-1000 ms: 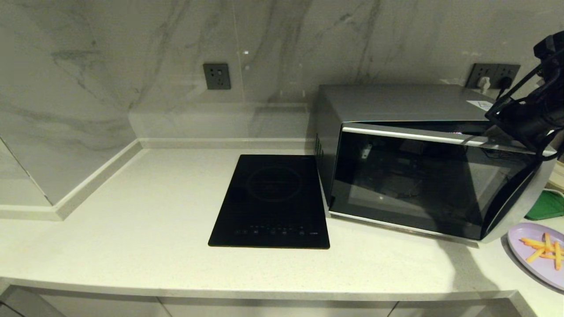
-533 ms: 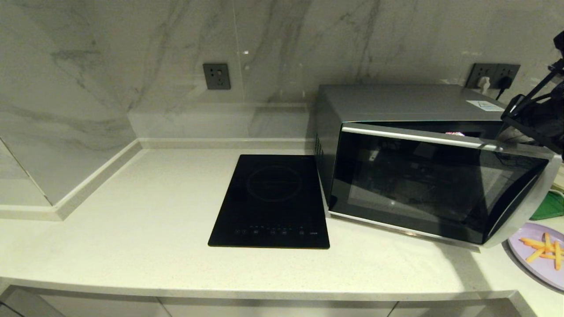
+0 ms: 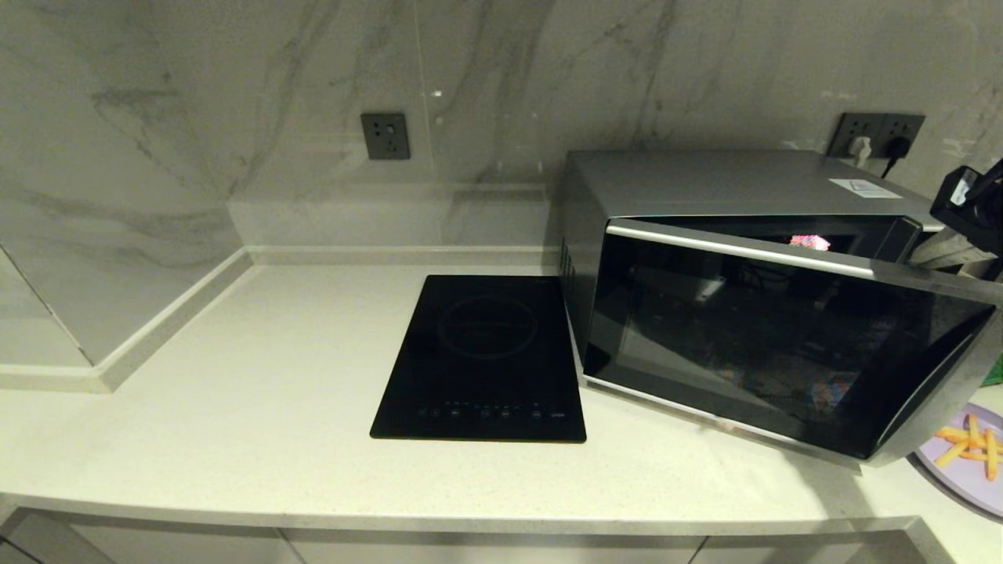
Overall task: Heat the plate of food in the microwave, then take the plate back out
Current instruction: Open the microwave oven
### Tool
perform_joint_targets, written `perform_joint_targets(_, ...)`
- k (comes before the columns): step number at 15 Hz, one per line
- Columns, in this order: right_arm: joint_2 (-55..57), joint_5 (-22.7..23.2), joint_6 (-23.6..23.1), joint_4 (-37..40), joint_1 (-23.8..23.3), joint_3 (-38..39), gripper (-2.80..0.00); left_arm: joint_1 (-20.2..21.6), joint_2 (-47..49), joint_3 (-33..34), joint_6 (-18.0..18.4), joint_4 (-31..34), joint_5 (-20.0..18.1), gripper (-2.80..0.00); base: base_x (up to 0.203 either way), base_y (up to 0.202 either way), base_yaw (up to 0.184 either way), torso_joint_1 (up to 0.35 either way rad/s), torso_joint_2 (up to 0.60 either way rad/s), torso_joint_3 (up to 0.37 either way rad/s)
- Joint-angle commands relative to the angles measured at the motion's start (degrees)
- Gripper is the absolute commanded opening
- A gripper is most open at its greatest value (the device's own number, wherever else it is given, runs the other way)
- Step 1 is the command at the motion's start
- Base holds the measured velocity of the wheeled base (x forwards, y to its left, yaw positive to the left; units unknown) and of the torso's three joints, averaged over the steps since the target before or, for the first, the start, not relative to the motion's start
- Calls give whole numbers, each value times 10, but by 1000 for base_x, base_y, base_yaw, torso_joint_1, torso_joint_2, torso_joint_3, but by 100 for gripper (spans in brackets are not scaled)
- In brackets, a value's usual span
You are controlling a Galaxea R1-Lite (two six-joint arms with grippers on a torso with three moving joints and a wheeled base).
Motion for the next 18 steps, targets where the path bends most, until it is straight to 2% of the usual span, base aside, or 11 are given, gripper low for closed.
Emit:
perform_joint_targets(1,-16,6,2,12,0,0,-280,0,0,0,0,-1,0,-280,0,0,0,0,0,0)
perform_joint_targets(6,-14,14,-17,72,0,2,-280,0,0,0,0,0,0,-280,0,0,0,0,0,0)
perform_joint_targets(7,-16,23,-34,89,0,1,-280,0,0,0,0,0,0,-280,0,0,0,0,0,0)
perform_joint_targets(13,-48,103,-201,193,0,9,-280,0,0,0,0,0,0,-280,0,0,0,0,0,0)
perform_joint_targets(16,-65,130,-256,208,5,28,-280,0,0,0,0,0,0,-280,0,0,0,0,0,0)
perform_joint_targets(18,-88,160,-318,208,5,65,-280,0,0,0,0,0,0,-280,0,0,0,0,0,0)
